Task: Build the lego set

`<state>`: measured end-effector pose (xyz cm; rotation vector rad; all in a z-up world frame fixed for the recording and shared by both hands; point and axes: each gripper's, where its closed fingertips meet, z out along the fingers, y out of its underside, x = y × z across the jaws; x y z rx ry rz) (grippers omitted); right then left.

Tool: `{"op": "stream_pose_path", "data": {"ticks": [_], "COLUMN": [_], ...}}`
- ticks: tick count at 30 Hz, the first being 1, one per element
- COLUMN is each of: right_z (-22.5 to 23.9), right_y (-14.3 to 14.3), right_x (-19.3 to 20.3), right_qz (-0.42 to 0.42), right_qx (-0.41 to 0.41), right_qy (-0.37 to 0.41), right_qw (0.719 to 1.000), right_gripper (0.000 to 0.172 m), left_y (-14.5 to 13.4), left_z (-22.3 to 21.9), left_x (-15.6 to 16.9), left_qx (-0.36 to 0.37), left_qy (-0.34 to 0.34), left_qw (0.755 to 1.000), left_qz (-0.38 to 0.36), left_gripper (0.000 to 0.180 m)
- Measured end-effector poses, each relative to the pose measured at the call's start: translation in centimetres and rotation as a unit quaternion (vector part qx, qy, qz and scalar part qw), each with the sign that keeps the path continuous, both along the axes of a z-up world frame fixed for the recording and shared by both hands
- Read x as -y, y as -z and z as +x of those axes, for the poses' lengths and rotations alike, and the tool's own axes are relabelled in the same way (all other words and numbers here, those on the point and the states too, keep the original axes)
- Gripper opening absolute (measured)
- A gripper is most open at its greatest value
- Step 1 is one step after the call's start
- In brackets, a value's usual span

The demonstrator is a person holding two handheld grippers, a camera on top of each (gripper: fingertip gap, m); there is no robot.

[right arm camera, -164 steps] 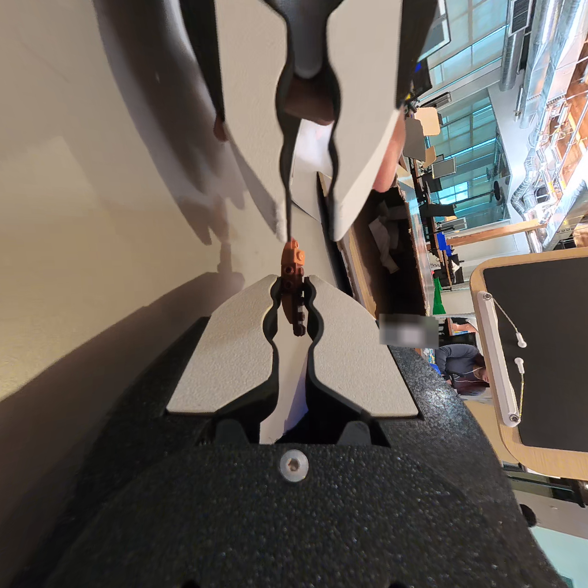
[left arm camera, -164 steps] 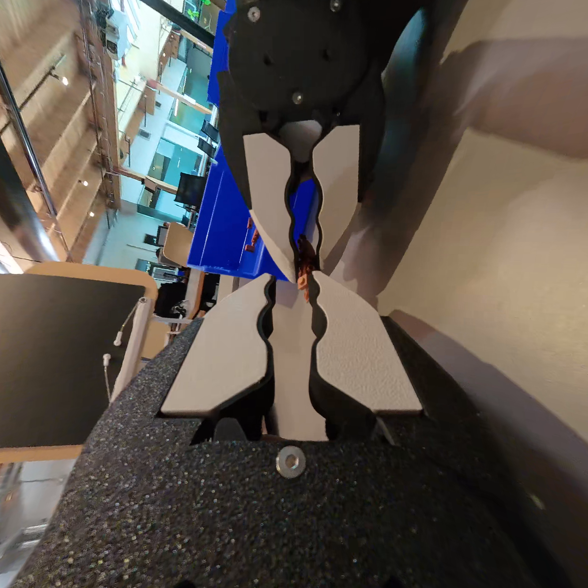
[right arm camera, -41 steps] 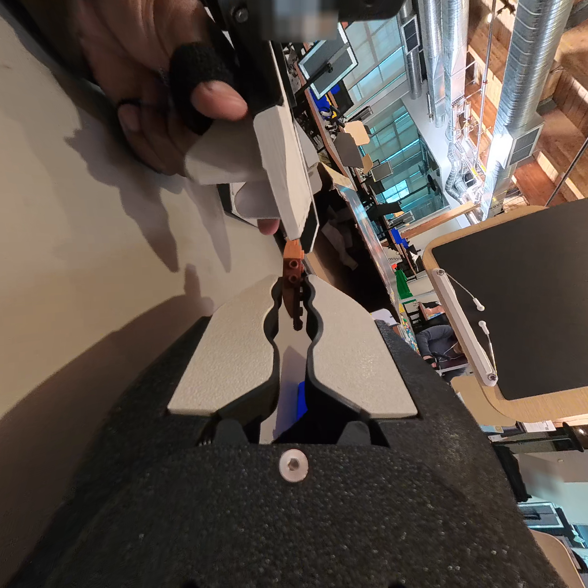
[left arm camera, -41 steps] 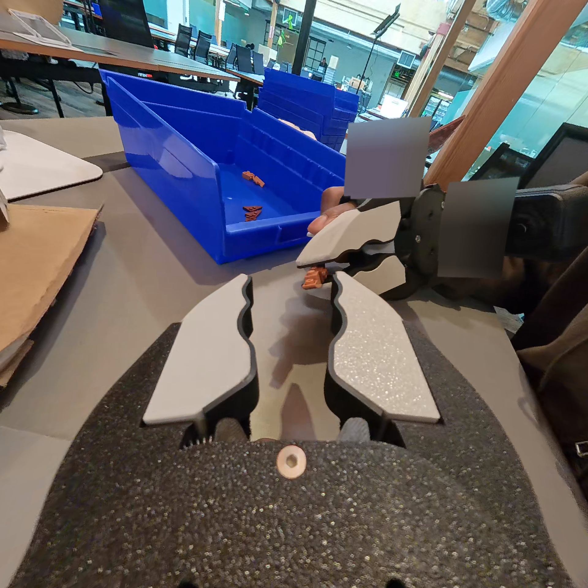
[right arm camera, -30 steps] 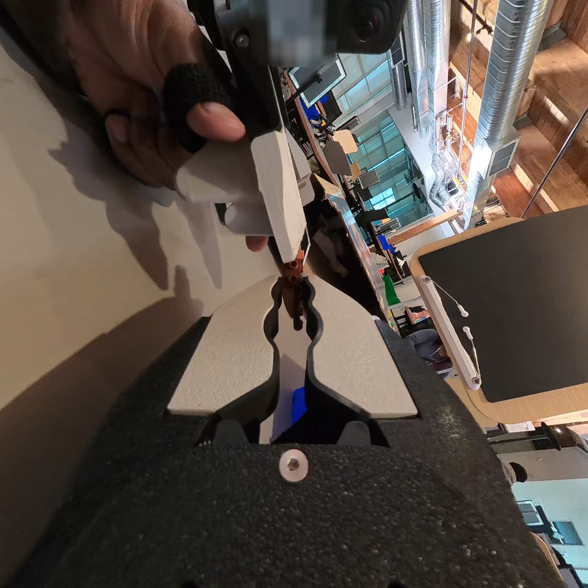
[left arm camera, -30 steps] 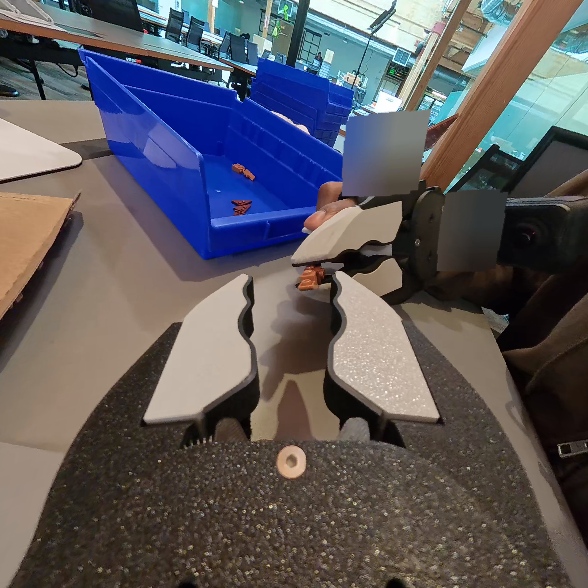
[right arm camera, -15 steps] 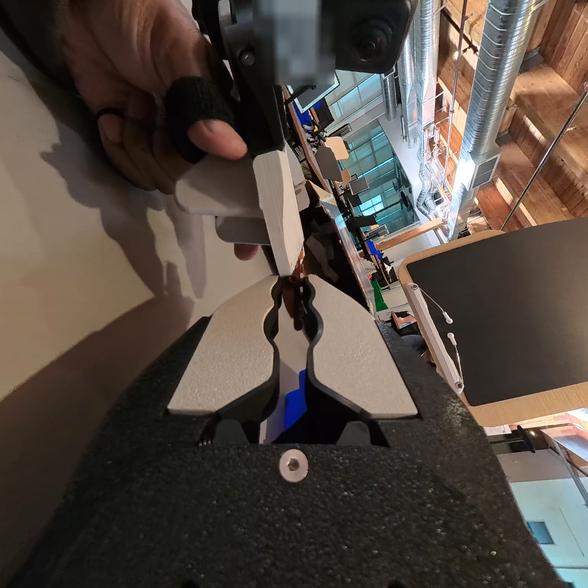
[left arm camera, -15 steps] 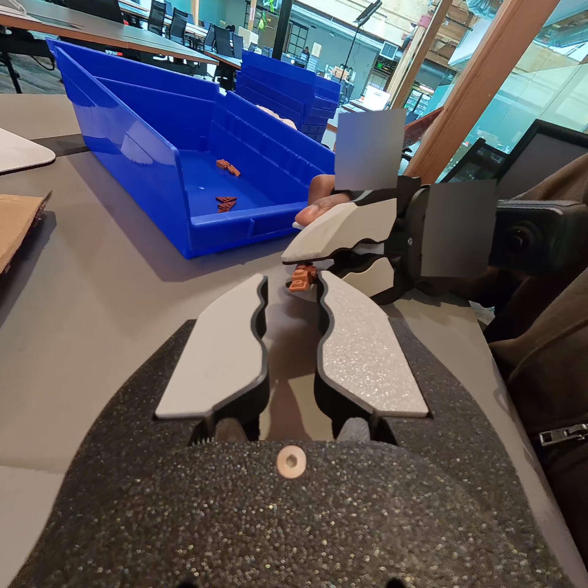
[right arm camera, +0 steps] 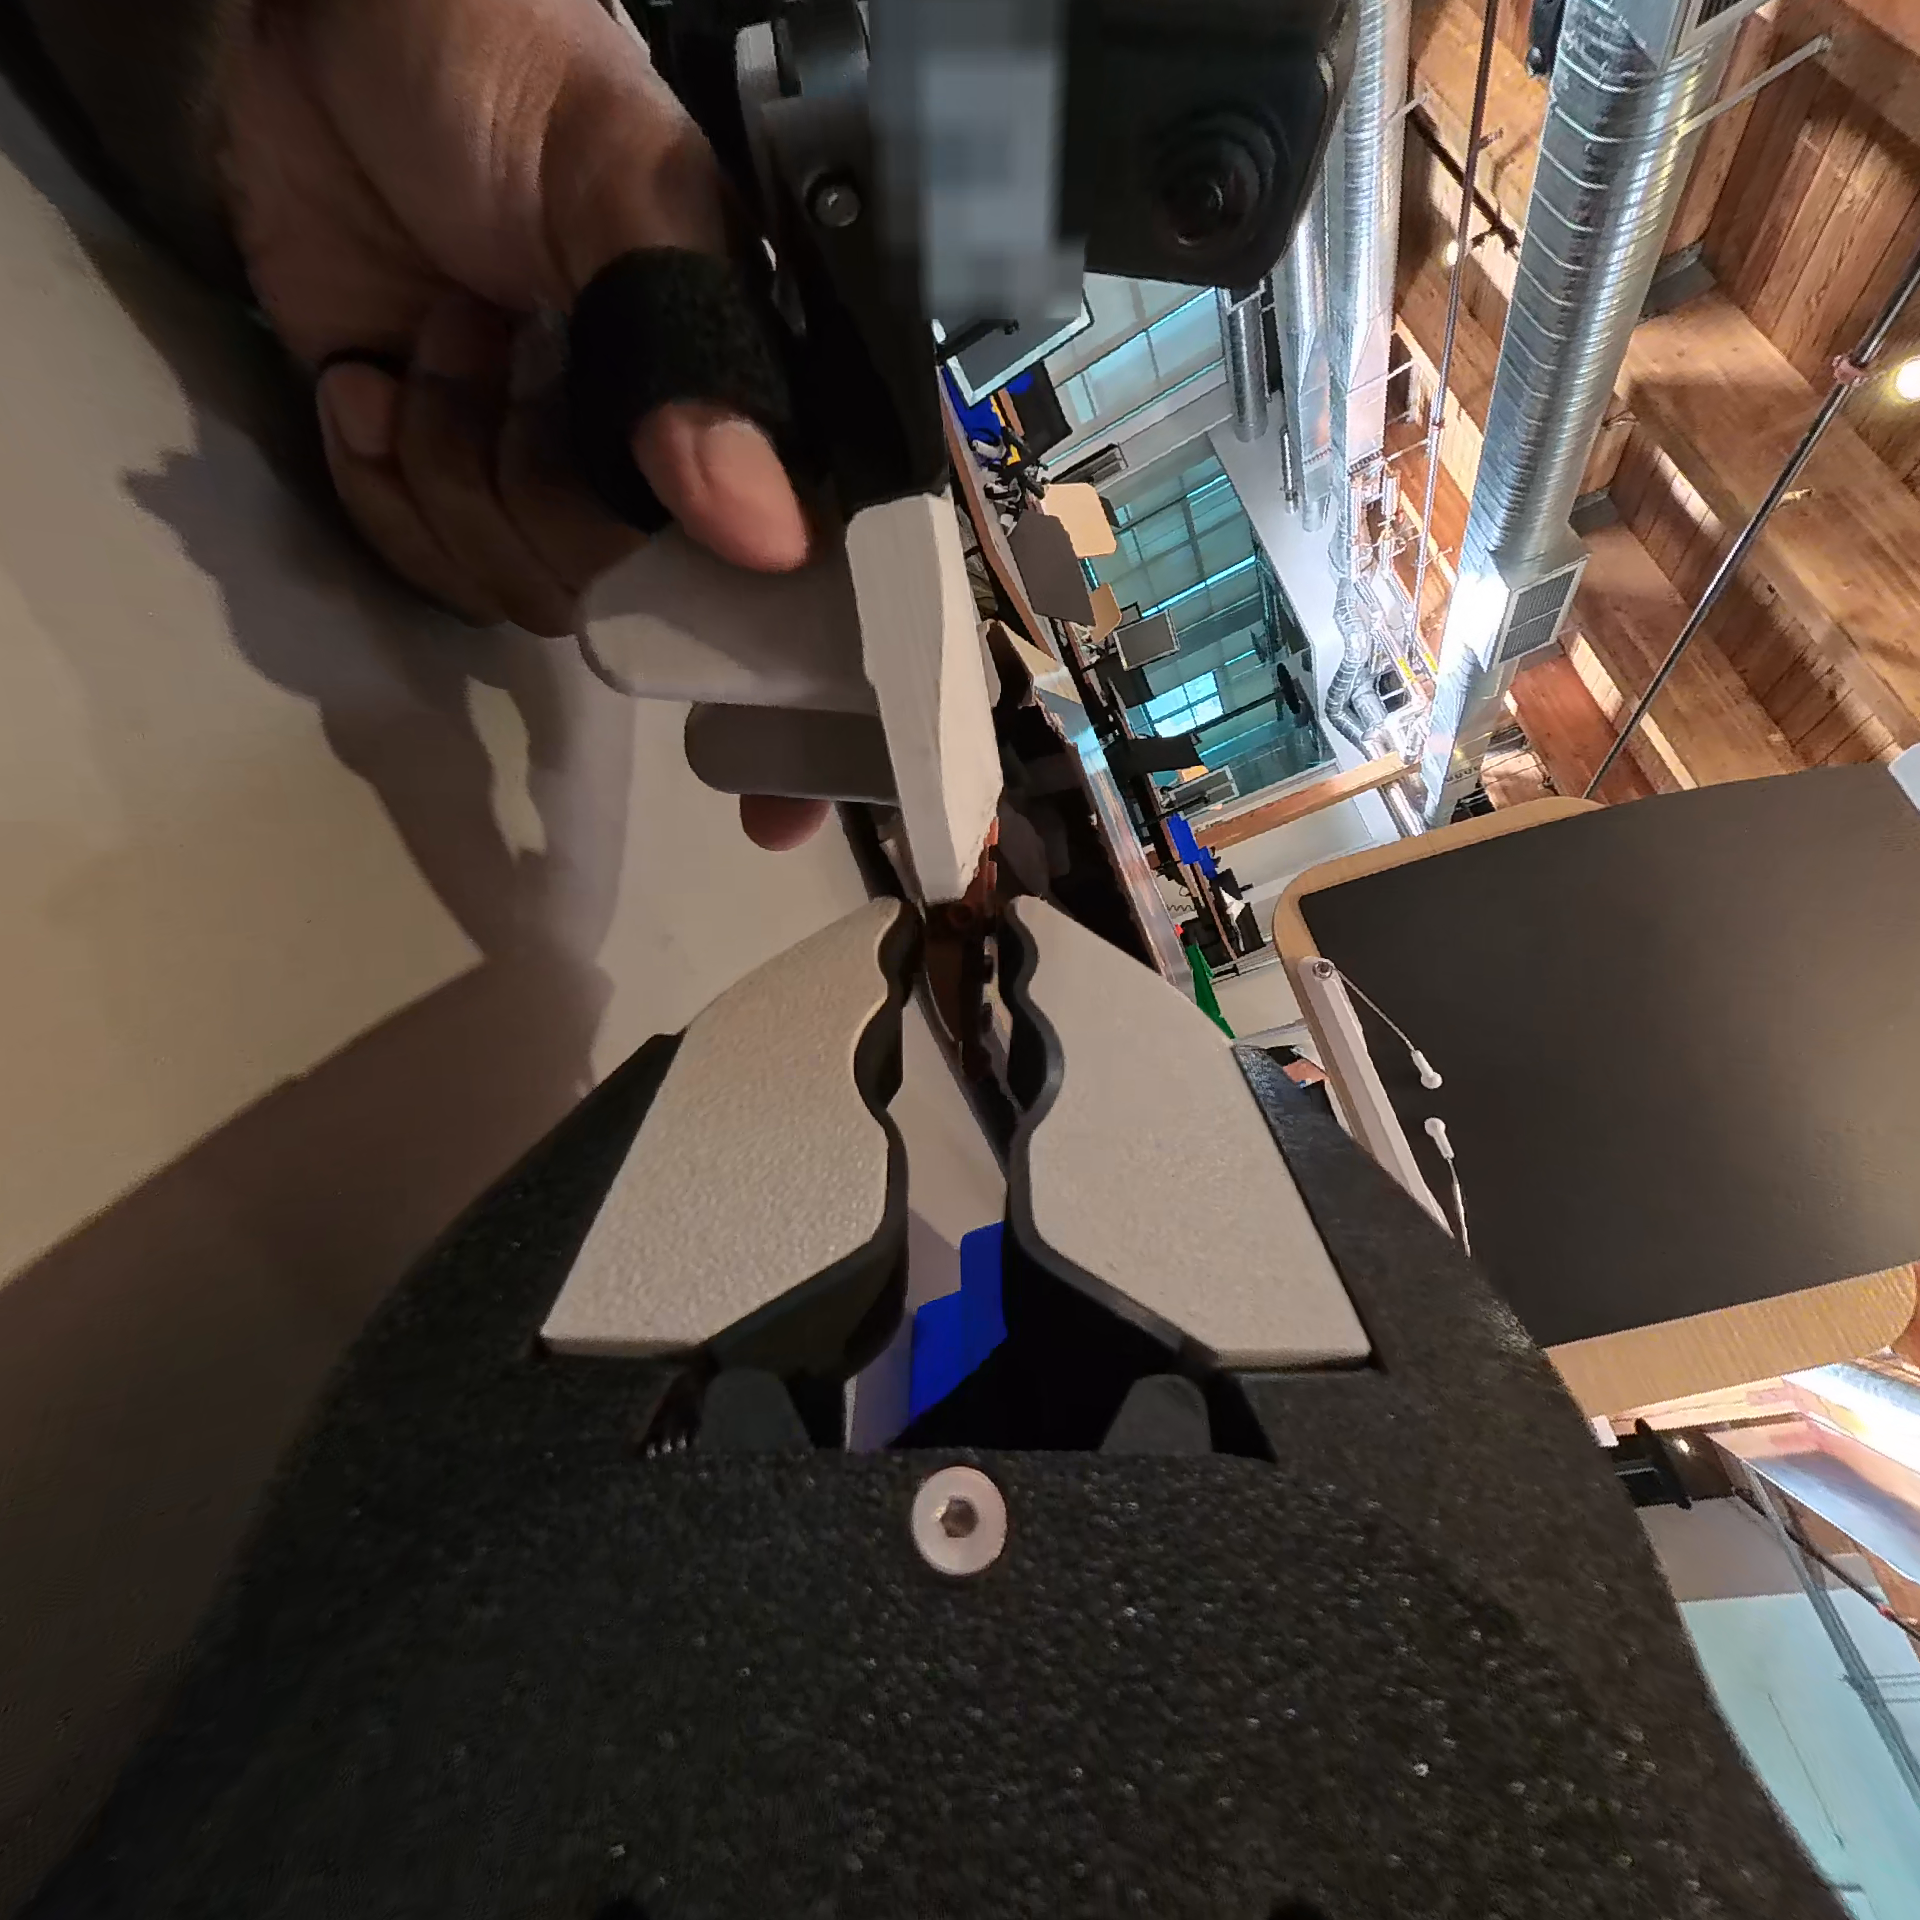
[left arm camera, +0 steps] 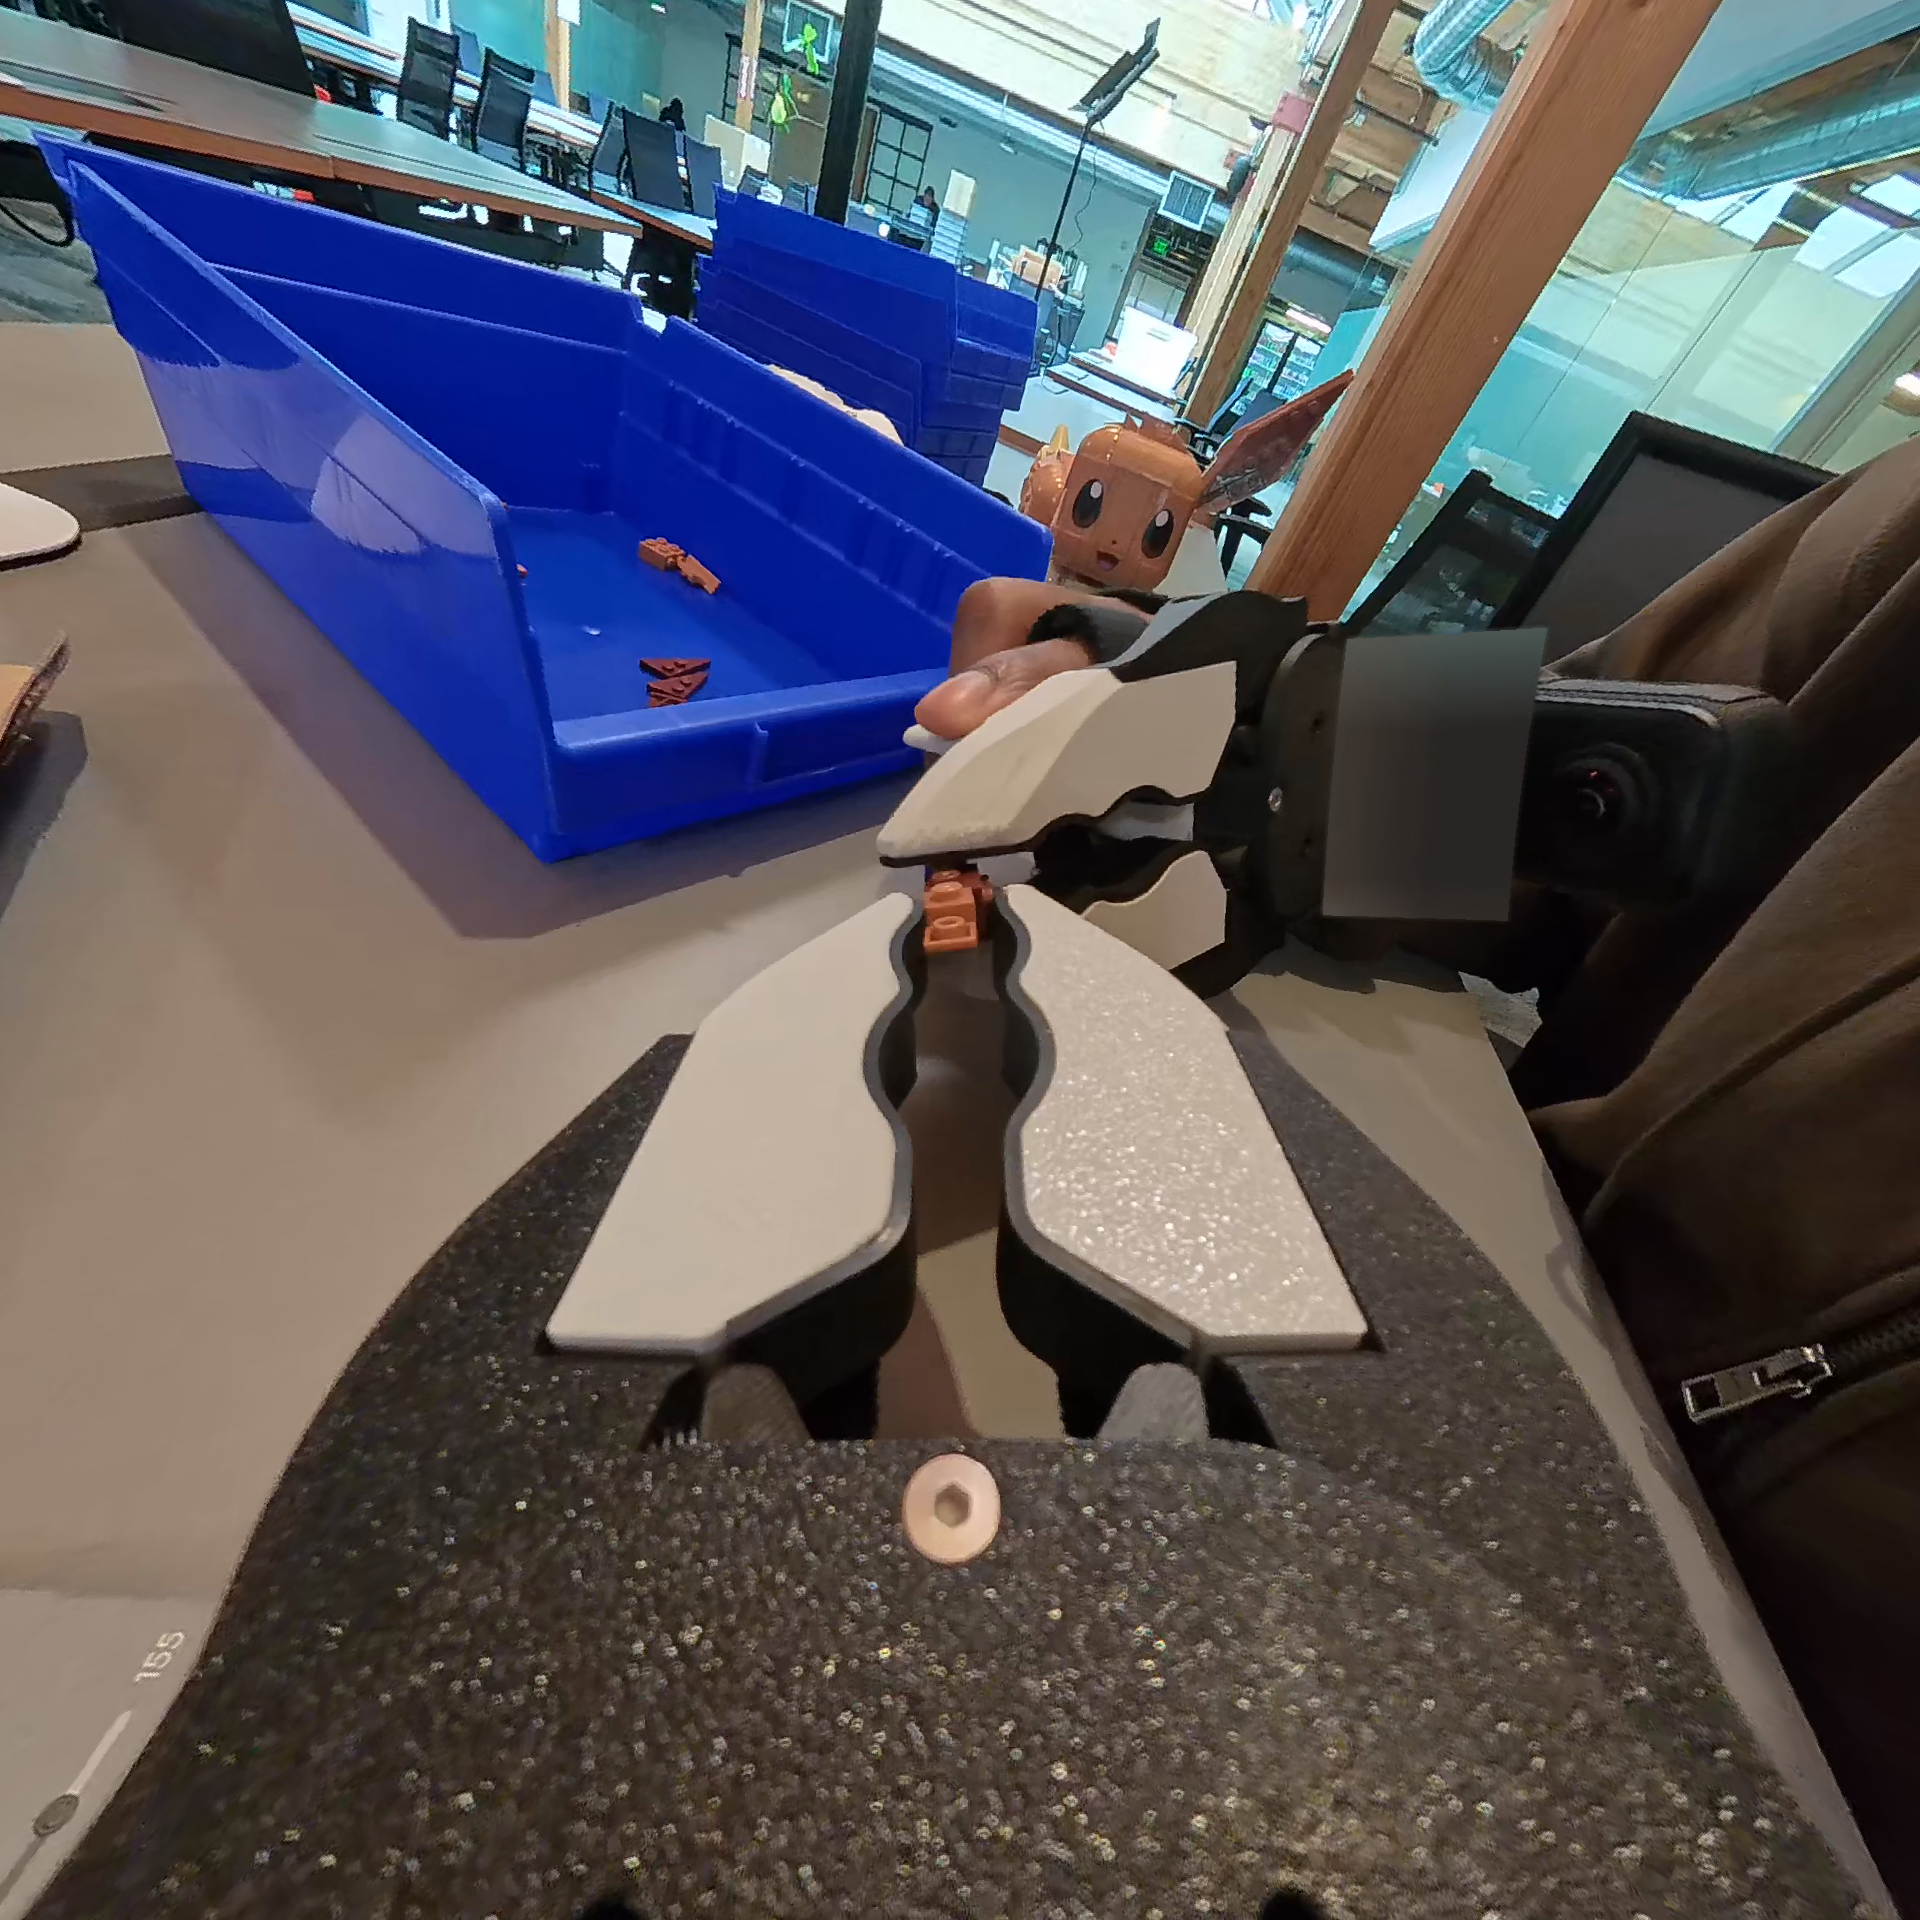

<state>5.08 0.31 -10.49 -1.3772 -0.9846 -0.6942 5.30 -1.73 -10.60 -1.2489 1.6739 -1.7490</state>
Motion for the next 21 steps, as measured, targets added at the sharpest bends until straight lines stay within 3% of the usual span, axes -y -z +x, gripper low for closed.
{"op": "stream_pose_path", "data": {"ticks": [11,21], "right_z": [0.5,1.6], "right_y": [-1.0,-1.7], "right_x": [0.3,0.4], "right_qz": [0.002,-0.008], "right_qx": [-0.071,-0.179], "right_qy": [-0.013,-0.022], "right_qw": [0.997,0.984], "right_gripper": [0.039,0.036], "left_y": [-1.0,-1.8], "left_z": [-0.2,-0.2], "left_x": [-0.7,-1.5], "left_qx": [0.034,0.069], "left_qy": [-0.012,-0.038], "left_qw": [0.999,0.997], "left_qz": [-0.017,-0.013], "left_gripper": [0.011,0.011]}}
